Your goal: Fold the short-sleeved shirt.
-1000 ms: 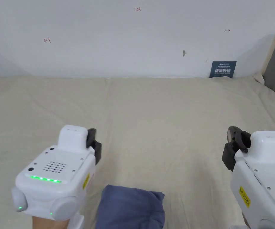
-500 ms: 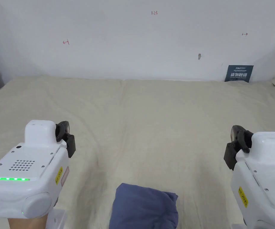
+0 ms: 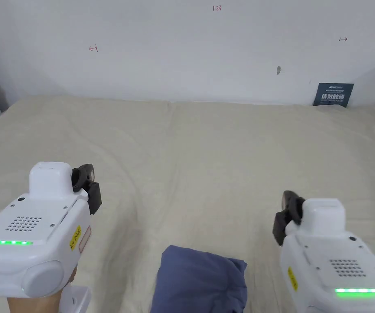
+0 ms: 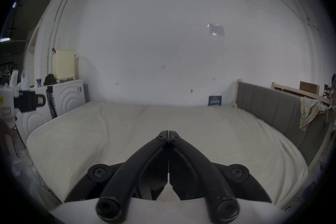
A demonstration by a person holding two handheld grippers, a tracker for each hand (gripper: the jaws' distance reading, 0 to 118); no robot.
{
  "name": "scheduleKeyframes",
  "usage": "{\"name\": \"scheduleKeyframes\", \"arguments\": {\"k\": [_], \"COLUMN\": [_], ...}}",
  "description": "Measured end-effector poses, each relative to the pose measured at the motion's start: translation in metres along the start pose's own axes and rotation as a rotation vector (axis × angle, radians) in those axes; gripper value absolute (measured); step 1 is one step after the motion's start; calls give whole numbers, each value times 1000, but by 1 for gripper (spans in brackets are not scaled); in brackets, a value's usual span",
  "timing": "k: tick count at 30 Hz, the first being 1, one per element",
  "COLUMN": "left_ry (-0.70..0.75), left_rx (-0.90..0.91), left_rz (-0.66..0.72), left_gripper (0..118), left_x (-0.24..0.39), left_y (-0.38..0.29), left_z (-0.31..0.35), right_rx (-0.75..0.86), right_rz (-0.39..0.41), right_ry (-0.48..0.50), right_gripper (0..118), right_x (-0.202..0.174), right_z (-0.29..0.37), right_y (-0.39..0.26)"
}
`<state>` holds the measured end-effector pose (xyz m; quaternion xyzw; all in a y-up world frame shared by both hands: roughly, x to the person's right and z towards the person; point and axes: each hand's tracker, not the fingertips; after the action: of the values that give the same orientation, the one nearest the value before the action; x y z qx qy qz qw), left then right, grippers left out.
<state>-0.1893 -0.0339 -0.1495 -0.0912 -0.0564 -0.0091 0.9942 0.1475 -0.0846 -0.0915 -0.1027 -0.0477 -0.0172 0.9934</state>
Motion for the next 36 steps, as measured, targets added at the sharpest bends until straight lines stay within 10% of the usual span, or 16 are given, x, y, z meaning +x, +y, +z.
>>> {"name": "scheduleKeyframes", "arguments": {"k": [18,22,24,26,28,36], "left_ry": [-134,-185,-217,-265,-315,-449], "left_rx": [-268,-425,-544,-655,-741,-987], "left_rz": [171,329,461,572,647,485], "left_gripper": [0,1,21,73,97,98], "left_x": [-4,-1,-2,-3,-1,23], "left_y": [-49,-74,-91,-110,-130,-182], "left_z": [-35,-55,-70,-85,-100,-145], "right_rx": [-581,-508,-508,-502,-497,-501], "right_rz": [18,76,106,107,99,82], "right_ry": [64,57,58,63,71,90], "right_gripper": [0,0,0,0,0,0], "right_x": [-52,-53,-54,-53,-49,-46], "right_z": [-81,-77,-78,-77,-76,-75], "right_y": [-199,-202,-200,-200,-200,-200]}}
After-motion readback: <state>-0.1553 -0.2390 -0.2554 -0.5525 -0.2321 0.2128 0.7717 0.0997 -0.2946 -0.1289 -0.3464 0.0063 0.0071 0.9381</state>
